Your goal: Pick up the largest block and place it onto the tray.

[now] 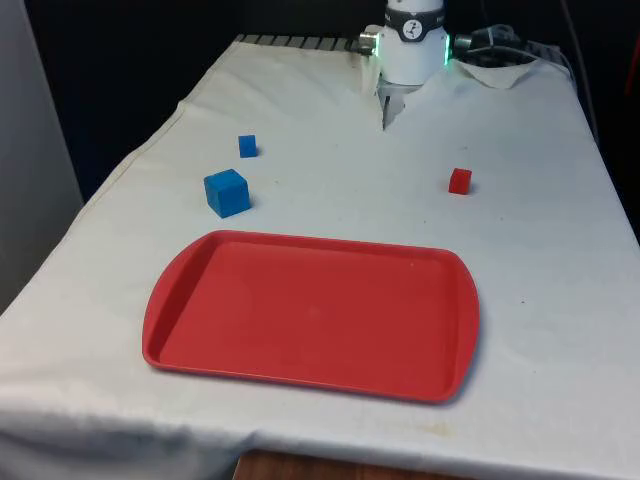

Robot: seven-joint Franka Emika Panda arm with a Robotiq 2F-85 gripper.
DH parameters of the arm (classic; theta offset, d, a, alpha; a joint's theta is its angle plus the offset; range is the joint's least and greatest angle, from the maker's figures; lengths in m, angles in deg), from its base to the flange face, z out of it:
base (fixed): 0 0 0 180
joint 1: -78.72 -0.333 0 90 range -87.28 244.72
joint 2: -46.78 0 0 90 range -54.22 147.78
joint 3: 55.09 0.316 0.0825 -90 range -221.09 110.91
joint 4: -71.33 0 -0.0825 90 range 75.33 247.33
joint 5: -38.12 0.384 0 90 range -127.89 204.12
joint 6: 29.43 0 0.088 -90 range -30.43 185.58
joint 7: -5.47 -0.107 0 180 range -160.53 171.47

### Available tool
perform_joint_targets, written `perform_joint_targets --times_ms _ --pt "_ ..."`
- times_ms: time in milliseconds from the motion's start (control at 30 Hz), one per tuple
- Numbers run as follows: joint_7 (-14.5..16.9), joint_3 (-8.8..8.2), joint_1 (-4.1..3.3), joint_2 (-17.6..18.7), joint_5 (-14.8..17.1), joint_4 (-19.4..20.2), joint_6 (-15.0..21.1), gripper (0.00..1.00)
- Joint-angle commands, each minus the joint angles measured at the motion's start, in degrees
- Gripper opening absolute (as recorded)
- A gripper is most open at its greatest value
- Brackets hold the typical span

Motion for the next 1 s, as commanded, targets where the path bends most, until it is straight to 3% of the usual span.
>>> perform_joint_targets --times_ms 0,67,300,567,967 --pt "0.4 -0.23 0.17 0.2 -0.3 0.5 1.3 1.0" --pt "0.4 -0.23 0.11 0.5 0.0 0.2 0.7 1.0" --pt "3.4 -1.83 0.97 1.1 -0.4 2.5 4.9 1.0" --pt "6.5 -3.84 1.55 1.8 -0.2 4.0 7.2 1.0" --pt "10.0 -6.7 1.83 2.3 -0.3 6.5 10.4 1.0"
